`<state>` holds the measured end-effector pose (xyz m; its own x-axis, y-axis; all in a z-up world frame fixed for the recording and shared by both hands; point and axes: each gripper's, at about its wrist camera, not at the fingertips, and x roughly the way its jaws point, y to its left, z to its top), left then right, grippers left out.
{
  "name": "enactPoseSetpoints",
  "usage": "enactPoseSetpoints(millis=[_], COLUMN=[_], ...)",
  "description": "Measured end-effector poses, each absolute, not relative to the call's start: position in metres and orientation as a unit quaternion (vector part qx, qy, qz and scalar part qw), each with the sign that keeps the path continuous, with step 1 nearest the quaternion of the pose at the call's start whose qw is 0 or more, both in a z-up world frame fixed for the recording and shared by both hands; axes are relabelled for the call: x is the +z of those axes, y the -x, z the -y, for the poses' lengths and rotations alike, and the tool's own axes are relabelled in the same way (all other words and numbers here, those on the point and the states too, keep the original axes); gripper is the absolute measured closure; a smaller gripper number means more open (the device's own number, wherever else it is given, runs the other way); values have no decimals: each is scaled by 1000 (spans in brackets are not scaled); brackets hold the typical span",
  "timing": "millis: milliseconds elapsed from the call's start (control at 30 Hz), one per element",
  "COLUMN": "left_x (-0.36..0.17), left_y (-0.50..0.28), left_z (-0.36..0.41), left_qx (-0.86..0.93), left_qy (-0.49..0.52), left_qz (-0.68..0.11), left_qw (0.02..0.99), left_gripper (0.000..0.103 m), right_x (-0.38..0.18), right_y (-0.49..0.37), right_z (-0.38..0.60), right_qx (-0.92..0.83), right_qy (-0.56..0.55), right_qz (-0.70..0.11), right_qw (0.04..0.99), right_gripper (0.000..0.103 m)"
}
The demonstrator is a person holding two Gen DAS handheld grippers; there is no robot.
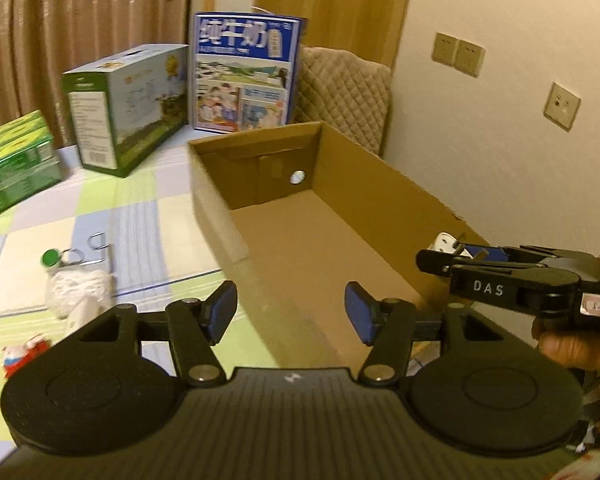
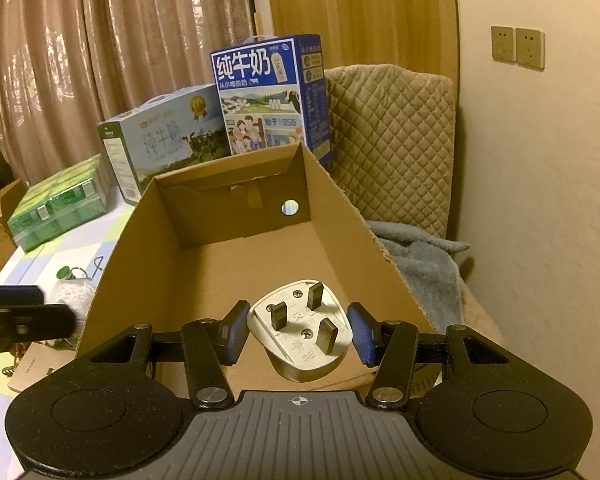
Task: Organize rigid objects
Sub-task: 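Move both open tools back over the table items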
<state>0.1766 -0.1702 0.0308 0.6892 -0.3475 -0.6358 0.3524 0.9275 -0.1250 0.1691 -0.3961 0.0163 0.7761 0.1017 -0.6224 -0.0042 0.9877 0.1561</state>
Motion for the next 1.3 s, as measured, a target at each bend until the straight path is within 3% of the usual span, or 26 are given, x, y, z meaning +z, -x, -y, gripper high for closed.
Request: enactPoseSetpoints(millis=[367,733,1300], left_x=[28,28,25], left_y=[-160,-130,-68], left_z=[136,91,-25], left_qx=[-165,-128,-13], left_qy=[24,40,53], left_qz=[-355,-359,-359], left_qw=[920,924,932], left_gripper=[48,48,46], right_x=[17,56,52], right_y=[-176,-137,-62], right_z=[385,376,268], right_qx=[39,32,128], right_qy=[-76,-101,-83], right_qz=[-337,-293,-327], right_qw=[938,950,933], right_gripper=[53,45,44])
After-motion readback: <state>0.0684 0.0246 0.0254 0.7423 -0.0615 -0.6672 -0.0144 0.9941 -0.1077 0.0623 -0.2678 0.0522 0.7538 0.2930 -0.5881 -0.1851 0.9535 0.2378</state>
